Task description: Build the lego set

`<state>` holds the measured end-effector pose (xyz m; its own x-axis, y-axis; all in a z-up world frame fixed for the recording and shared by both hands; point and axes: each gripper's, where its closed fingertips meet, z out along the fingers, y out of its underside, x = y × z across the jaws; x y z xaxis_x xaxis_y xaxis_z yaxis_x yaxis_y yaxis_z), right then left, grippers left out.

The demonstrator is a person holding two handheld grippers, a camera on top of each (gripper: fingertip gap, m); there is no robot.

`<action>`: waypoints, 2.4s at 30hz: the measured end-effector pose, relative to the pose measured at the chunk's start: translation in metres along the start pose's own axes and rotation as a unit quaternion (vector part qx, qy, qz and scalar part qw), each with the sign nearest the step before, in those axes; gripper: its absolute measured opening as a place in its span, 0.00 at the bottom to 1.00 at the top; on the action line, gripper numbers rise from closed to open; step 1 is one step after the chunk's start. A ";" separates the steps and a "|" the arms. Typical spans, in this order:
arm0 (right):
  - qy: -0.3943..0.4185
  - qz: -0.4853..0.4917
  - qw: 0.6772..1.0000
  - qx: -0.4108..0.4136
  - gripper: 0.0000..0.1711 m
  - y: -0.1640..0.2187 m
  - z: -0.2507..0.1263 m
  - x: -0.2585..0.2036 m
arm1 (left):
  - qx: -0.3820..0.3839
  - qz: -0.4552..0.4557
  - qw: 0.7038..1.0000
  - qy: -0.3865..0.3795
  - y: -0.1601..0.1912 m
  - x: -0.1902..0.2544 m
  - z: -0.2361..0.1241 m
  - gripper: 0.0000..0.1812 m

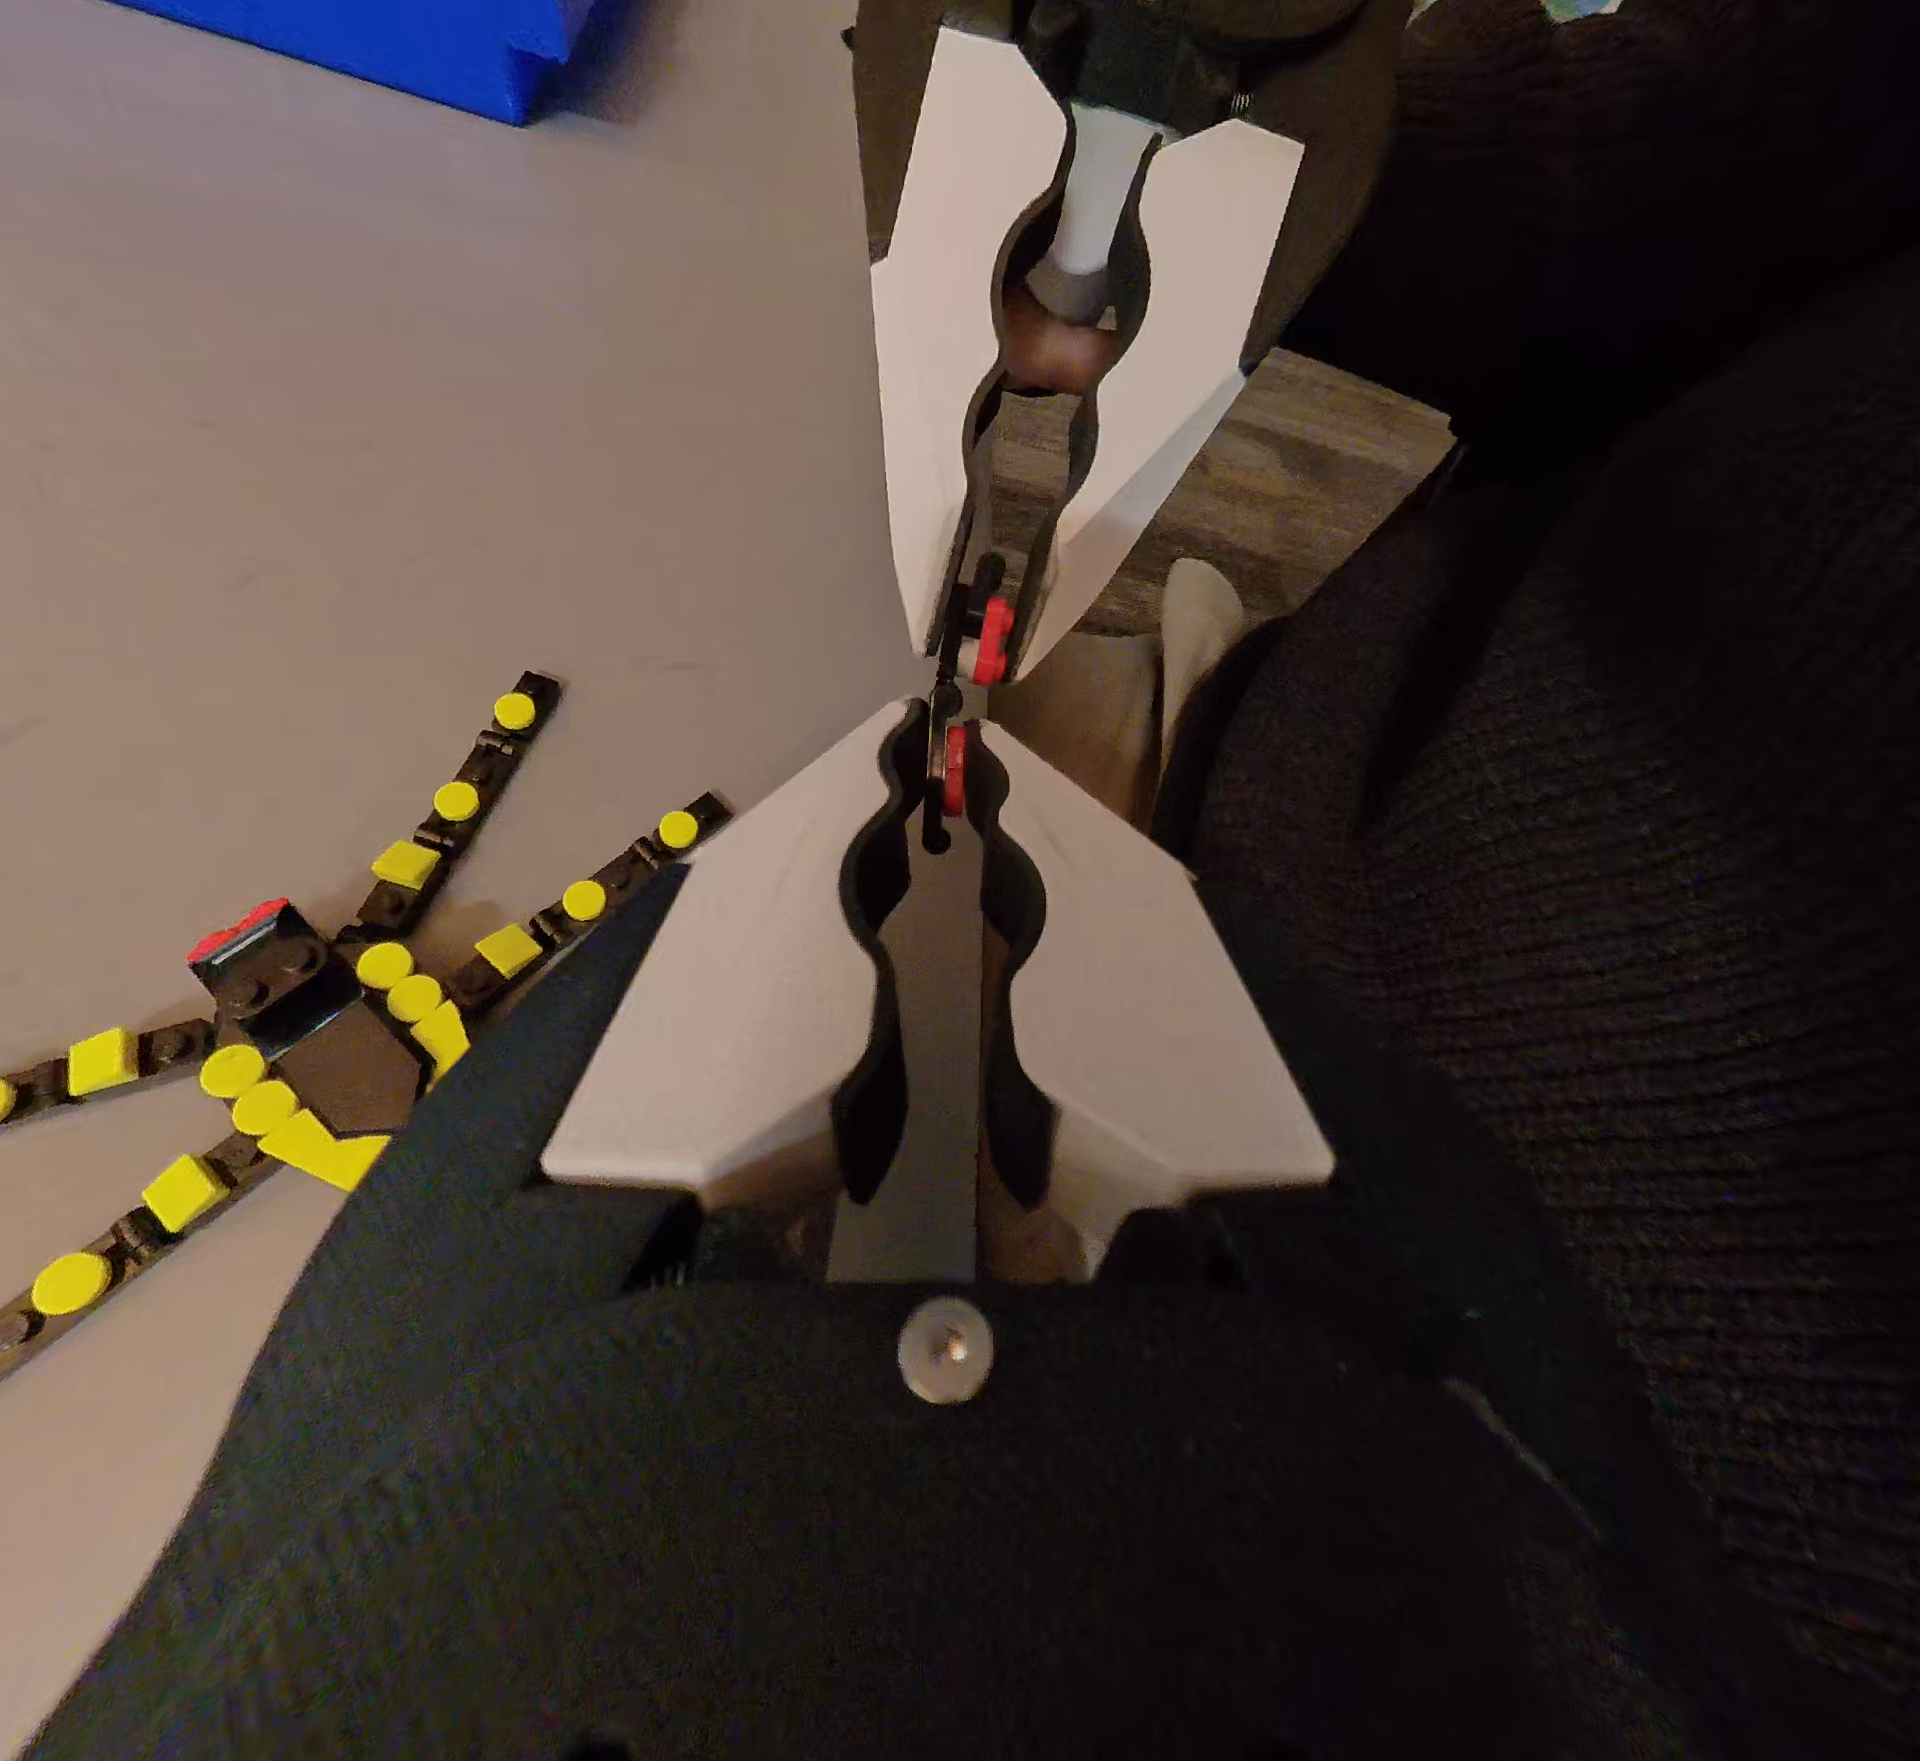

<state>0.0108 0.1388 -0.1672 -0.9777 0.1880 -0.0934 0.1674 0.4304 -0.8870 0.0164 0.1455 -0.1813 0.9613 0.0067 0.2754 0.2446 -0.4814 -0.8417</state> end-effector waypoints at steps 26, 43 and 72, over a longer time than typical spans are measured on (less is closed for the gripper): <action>-0.050 0.066 0.994 0.075 0.05 -0.020 -0.019 -0.002 | 0.066 -0.021 0.995 0.072 -0.018 0.009 -0.019 0.03; -0.084 0.094 0.988 0.087 0.05 -0.022 -0.023 -0.007 | 0.076 -0.027 0.992 0.098 -0.020 0.013 -0.024 0.04; 0.169 0.389 0.905 0.038 0.16 0.069 -0.071 0.118 | 0.103 -0.055 0.992 0.043 -0.027 -0.011 -0.028 0.15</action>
<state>-0.0843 0.2536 -0.2075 -0.4704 0.6733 -0.5704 0.7667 -0.0080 -0.6419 -0.0043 0.1336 -0.1489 0.9150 -0.0300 0.4023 0.3767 -0.2930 -0.8788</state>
